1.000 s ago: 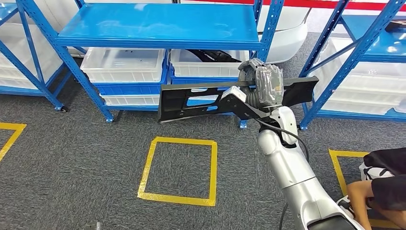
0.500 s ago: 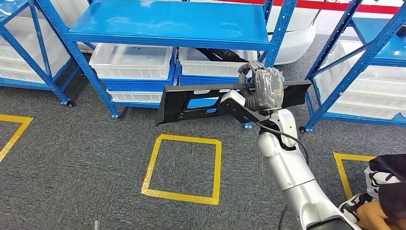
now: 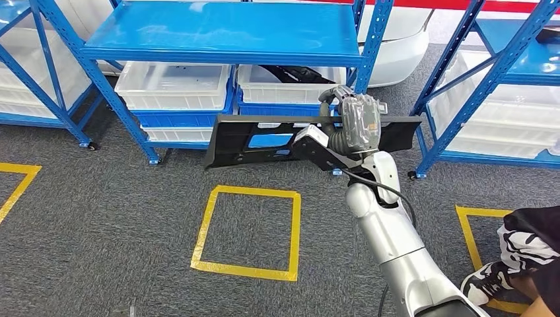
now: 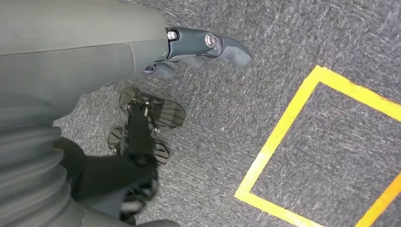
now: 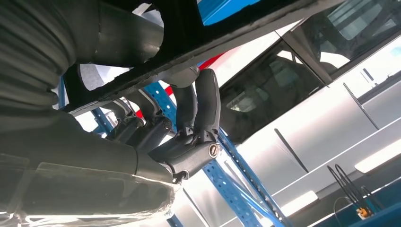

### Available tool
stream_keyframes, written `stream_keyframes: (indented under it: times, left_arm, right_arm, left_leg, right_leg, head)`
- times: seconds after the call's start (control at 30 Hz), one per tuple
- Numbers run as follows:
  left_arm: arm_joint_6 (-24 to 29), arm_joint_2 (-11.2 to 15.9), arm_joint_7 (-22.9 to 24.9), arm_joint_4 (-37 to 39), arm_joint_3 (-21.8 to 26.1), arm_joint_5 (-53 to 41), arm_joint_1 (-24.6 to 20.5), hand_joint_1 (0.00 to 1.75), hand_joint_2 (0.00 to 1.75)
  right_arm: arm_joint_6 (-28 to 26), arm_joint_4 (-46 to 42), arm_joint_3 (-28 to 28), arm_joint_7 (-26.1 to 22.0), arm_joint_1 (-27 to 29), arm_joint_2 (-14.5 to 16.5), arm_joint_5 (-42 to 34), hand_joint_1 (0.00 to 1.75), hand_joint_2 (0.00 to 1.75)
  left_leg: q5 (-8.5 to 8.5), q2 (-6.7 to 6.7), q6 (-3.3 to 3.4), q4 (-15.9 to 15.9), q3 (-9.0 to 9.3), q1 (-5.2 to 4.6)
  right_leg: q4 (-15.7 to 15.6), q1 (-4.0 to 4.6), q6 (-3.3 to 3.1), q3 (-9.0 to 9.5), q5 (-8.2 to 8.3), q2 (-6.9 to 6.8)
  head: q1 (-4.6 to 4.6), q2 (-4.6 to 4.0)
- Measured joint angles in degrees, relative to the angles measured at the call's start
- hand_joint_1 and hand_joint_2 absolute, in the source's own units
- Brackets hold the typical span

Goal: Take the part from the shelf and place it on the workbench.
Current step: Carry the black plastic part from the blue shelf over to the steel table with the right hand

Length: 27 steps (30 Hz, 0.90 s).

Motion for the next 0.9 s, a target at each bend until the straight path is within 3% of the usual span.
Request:
stream_keyframes:
  times: [0.1,0.17,0.23,0.3,0.33,0.37,0.4,0.47,0.53,0.67,0.7,0.77,0.83,0.87,0.9]
  left_arm:
    - [0.1,0.1,-0.2,0.0,0.1,0.0,0.0,0.00,1.75]
    - [0.1,0.1,-0.2,0.0,0.1,0.0,0.0,0.00,1.75]
    - [0.1,0.1,-0.2,0.0,0.1,0.0,0.0,0.00,1.75]
    - [0.1,0.1,-0.2,0.0,0.1,0.0,0.0,0.00,1.75]
    - [0.1,0.1,-0.2,0.0,0.1,0.0,0.0,0.00,1.75]
    - [0.1,0.1,-0.2,0.0,0.1,0.0,0.0,0.00,1.75]
    - [0.1,0.1,-0.2,0.0,0.1,0.0,0.1,0.00,1.75]
    - [0.1,0.0,-0.2,0.0,0.1,0.0,0.1,0.00,1.75]
    - [0.1,0.0,-0.2,0.0,0.1,0.0,0.2,0.00,1.75]
    - [0.1,0.1,-0.2,0.0,0.1,-0.2,0.5,0.00,1.75]
    - [0.1,0.2,-0.2,0.0,0.1,-0.4,0.6,0.00,1.75]
    - [0.1,0.2,-0.2,0.0,0.1,-0.6,0.6,0.00,1.75]
    - [0.1,0.2,-0.2,0.0,0.1,-0.7,0.6,0.00,1.75]
    - [0.1,0.2,-0.2,0.0,0.1,-0.7,0.7,0.00,1.75]
    - [0.1,0.2,-0.2,0.0,0.1,-0.7,0.7,0.00,1.75]
  right_arm:
    - [0.3,-0.2,0.0,0.1,0.1,0.4,0.5,1.75,1.75]
    - [0.5,-0.3,-0.1,0.2,0.0,0.6,0.7,1.75,1.75]
    - [0.5,-0.4,-0.1,0.2,0.0,0.6,0.7,1.75,1.75]
    - [0.6,-0.4,-0.2,0.2,0.3,0.5,0.7,1.75,1.75]
    - [0.7,-0.4,-0.2,0.2,0.6,0.4,0.7,1.75,1.75]
    - [0.7,-0.4,-0.2,0.2,0.7,0.4,0.7,1.75,1.75]
    - [0.7,-0.4,-0.2,0.2,0.8,0.4,0.7,1.75,1.75]
    - [0.7,-0.4,-0.2,0.2,0.8,0.4,0.8,1.75,1.75]
    - [0.4,-0.7,-0.3,0.2,1.2,0.5,0.9,1.75,1.75]
    - [0.0,-2.3,-0.5,0.4,2.9,0.8,1.9,1.75,1.75]
    - [-0.1,-2.9,-0.6,0.5,3.3,0.9,2.2,1.75,1.75]
    - [0.0,-4.2,-0.7,1.0,4.3,1.1,2.7,1.75,1.75]
    - [0.5,-5.2,-0.8,1.5,5.4,1.1,3.1,1.75,1.75]
    - [0.7,-5.7,-0.9,1.7,5.8,1.1,3.2,1.75,1.75]
    - [0.9,-6.3,-1.0,1.9,6.2,1.1,3.4,1.75,1.75]
  left_leg:
    - [0.24,-0.07,0.82,-1.7,0.61,-0.59]
    - [0.91,-0.10,1.63,-2.8,1.10,-0.48]
    - [1.52,-0.17,2.27,-3.7,1.42,-0.32]
    - [1.65,-0.42,2.43,-3.7,1.20,-0.40]
    - [1.68,-0.61,2.41,-3.7,1.10,-0.42]
    - [1.72,-0.80,2.36,-3.7,1.03,-0.44]
    - [1.74,-1.02,2.29,-3.6,0.98,-0.43]
    - [1.59,-1.39,1.91,-3.0,0.76,-0.55]
    - [1.40,-1.64,1.27,-2.4,0.30,-0.73]
    - [0.81,-1.58,0.10,-1.3,-0.42,-0.25]
    - [-0.37,-1.31,-0.24,0.4,-1.19,-0.11]
    - [-4.01,-0.65,-0.92,7.0,-4.16,0.18]
    - [-6.27,-0.36,-1.35,13.2,-7.09,0.43]
    - [-5.95,-0.28,-1.40,13.7,-7.35,0.49]
    - [-4.62,-0.15,-1.32,12.0,-6.47,0.52]
  right_leg:
    - [-0.3,0.19,0.68,-0.16,0.17,-0.17]
    - [0.6,0.25,1.01,-0.76,-0.49,-0.21]
    - [5.7,0.26,0.63,-3.25,-3.07,-0.14]
    - [13.3,0.18,0.38,-6.84,-6.05,-0.11]
    - [15.5,0.15,0.58,-7.90,-6.66,-0.11]
    - [15.7,0.11,0.96,-7.92,-6.39,-0.11]
    - [13.3,0.05,1.45,-6.67,-5.25,-0.11]
    - [5.1,-0.07,2.12,-2.32,-2.35,0.03]
    - [0.3,-0.02,1.87,0.19,-0.93,0.16]
    - [-0.3,-0.25,0.44,0.46,-0.35,-0.05]
    - [-0.3,-0.47,0.05,0.54,-0.24,-0.13]
    - [-0.4,-0.51,-0.44,0.58,-0.21,-0.32]
    - [-0.4,-0.32,-0.51,0.57,-0.25,-0.61]
    - [-0.4,-0.26,-0.51,0.58,-0.27,-0.78]
    - [-0.4,-0.23,-0.51,0.62,-0.28,-0.95]
  head:
    - [-0.04,0.00]
    - [0.14,0.00]
    - [0.44,0.00]
    - [0.54,0.00]
    - [0.54,0.00]
    - [0.55,0.00]
    - [0.56,0.00]
    - [0.56,0.00]
    - [0.49,0.00]
    - [0.38,0.00]
    - [0.22,0.00]
    - [-0.12,0.00]
    - [-0.15,0.00]
    - [-0.16,0.00]
    - [-0.16,0.00]
